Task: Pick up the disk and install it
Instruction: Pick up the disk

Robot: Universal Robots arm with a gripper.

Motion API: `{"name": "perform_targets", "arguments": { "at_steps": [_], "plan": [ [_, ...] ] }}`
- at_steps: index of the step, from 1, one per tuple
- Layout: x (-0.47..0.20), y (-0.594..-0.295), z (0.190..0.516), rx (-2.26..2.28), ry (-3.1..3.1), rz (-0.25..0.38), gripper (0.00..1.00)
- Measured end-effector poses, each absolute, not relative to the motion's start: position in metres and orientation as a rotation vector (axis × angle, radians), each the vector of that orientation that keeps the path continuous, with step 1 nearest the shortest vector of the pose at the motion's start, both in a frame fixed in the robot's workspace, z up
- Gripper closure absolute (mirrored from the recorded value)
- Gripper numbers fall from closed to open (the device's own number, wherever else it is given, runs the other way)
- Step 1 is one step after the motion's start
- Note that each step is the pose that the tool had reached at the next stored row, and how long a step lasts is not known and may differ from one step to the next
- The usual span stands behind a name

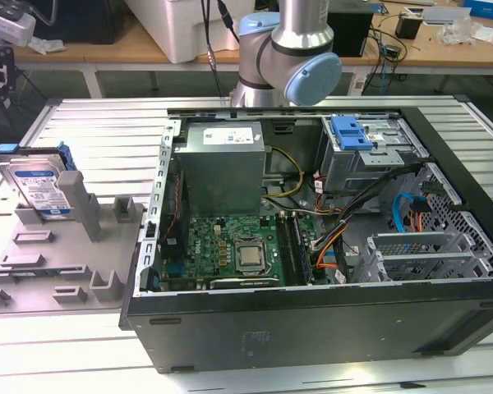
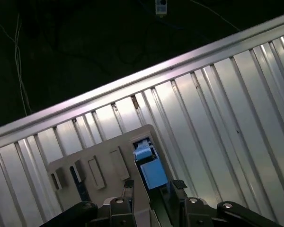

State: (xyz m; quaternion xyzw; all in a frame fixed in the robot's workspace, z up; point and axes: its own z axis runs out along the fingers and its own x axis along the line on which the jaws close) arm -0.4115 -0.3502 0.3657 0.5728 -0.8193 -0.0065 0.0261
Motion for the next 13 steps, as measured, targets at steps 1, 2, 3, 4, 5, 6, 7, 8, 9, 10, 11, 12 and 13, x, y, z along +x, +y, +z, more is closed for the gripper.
{"name": "perform_targets", "arguments": {
  "at_steps": [1, 2, 3, 4, 5, 6, 7, 8, 9, 10, 11, 12, 13],
  "plan": [
    [-0.4115, -0.3502, 0.3656, 1.793, -2.516, -0.019, 0.56],
    [-0.4115, -0.3502, 0.3654, 1.830, -2.488, -0.018, 0.56],
    [-0.4115, -0.3501, 0.3653, 1.863, -2.464, -0.017, 0.56],
    [-0.4115, -0.3502, 0.3653, 1.879, -2.451, -0.017, 0.56],
    [-0.4115, -0.3502, 0.3653, 1.881, -2.450, -0.017, 0.56],
    [-0.4116, -0.3502, 0.3653, 1.882, -2.449, -0.017, 0.56],
    [-0.4115, -0.3502, 0.3653, 1.883, -2.448, -0.017, 0.56],
    [-0.4116, -0.3502, 0.3653, 1.884, -2.447, -0.017, 0.56],
    [-0.4115, -0.3502, 0.3652, 1.888, -2.444, -0.016, 0.56],
    [-0.4116, -0.3502, 0.3652, 1.899, -2.436, -0.016, 0.56],
    [-0.4116, -0.3502, 0.3652, 1.914, -2.424, -0.015, 0.56],
    [-0.4116, -0.3501, 0.3651, 1.934, -2.408, -0.015, 0.56],
    [-0.4116, -0.3501, 0.3651, 1.956, -2.390, -0.014, 0.56]
  ]
}}
